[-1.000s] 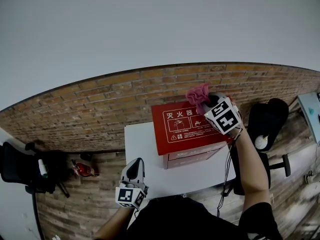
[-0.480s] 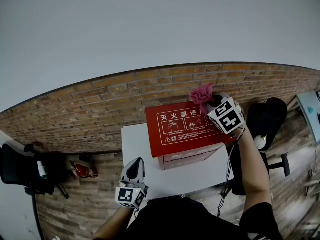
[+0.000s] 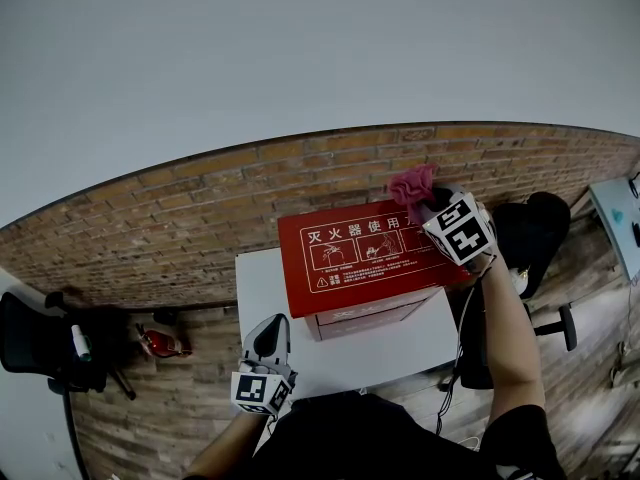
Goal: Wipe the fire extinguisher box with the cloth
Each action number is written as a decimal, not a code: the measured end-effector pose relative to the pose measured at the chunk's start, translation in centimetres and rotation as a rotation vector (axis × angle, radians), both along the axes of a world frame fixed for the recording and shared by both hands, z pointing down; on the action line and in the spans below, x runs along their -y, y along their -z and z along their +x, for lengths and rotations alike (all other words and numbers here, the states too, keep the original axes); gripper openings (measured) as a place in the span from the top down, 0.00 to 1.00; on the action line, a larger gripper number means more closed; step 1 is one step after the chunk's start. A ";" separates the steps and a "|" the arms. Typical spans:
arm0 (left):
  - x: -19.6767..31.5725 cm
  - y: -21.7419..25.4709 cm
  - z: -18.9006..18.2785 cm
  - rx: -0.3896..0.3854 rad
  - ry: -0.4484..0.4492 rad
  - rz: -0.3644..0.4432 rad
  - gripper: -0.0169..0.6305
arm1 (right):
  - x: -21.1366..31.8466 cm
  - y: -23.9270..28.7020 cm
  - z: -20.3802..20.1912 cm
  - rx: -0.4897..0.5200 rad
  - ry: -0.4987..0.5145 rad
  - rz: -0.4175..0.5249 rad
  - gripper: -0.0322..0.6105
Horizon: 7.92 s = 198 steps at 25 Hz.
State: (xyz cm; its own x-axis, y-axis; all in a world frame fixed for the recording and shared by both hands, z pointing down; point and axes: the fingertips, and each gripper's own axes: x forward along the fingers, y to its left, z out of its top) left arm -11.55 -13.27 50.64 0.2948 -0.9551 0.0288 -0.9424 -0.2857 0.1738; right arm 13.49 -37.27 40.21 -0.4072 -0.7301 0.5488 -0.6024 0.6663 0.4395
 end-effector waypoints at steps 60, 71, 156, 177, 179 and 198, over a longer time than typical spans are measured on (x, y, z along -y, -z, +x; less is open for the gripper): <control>-0.9 -0.2 1.0 -0.005 -0.089 -0.010 0.92 | -4.1 -0.7 8.3 -0.019 -0.172 0.009 0.84; -1.0 0.2 0.2 -0.006 -0.093 -0.008 0.92 | -4.6 -0.6 7.0 -0.043 -0.172 0.016 0.84; -2.8 -0.4 -6.6 -0.024 0.012 -0.008 0.92 | -12.4 -1.0 -15.9 -0.130 0.230 0.006 0.84; -3.6 -0.4 -9.2 -0.029 0.064 -0.008 0.92 | -15.2 -1.1 -23.0 -0.158 0.378 0.015 0.84; -3.7 -0.5 -9.6 -0.031 0.069 -0.008 0.92 | -15.4 -1.2 -23.8 -0.160 0.388 0.016 0.84; -5.1 -0.6 -11.2 -0.035 0.070 -0.007 0.92 | -17.2 -1.1 -26.7 -0.134 0.421 0.006 0.84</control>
